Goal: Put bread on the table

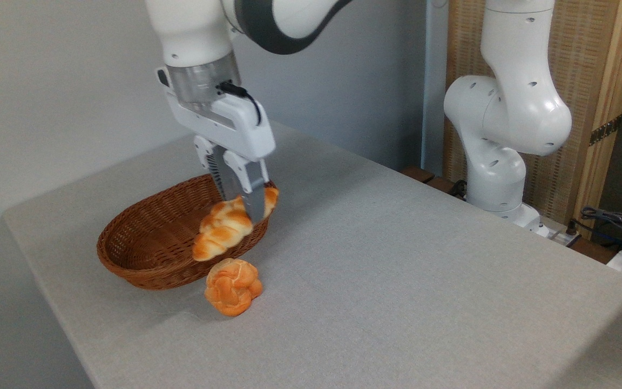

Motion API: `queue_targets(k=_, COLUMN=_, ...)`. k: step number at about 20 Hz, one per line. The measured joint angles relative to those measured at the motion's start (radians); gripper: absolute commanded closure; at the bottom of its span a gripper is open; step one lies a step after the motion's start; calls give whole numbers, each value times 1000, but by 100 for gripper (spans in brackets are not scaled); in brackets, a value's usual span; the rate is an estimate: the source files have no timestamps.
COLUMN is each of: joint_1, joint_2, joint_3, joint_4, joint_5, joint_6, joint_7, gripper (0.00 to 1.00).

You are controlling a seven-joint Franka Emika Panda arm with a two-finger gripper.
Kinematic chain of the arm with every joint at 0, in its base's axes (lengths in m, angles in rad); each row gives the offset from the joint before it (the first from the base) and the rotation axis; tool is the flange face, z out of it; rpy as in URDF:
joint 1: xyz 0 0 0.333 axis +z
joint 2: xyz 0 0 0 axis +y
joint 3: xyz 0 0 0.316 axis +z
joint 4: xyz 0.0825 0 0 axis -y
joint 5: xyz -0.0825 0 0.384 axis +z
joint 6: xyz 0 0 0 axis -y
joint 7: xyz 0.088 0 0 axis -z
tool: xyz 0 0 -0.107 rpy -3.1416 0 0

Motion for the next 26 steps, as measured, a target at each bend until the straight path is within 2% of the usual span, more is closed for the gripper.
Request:
queue_targets(k=3, joint_1=0, joint_2=-14, joint_3=32, joint_4=-30, joint_5=0, joint_6=0, joint_7=3, gripper=43)
queue_targets(k=4, joint_1=0, joint_2=-16, joint_3=49, joint_4=-40, joint_5=0, joint_6=0, joint_7=3, gripper=39)
queue_targets(k=5, joint_1=0, joint_2=-17, joint_3=66, joint_4=-48, joint_5=0, joint_6=0, joint_7=4, gripper=23)
queue_targets(k=6, joint_1=0, joint_2=-17, joint_3=85, joint_4=-52, joint_5=0, joint_6=0, joint_7=4, gripper=0)
queue_targets(k=10, joint_1=1, joint_2=-17, joint_3=126, joint_4=-57, joint_5=0, joint_6=0, joint_7=23, gripper=0)
queue_targets(k=26, joint_1=-2, joint_2=-17, joint_3=126, joint_4=-65, joint_5=0, joint_6=0, joint_7=23, gripper=0)
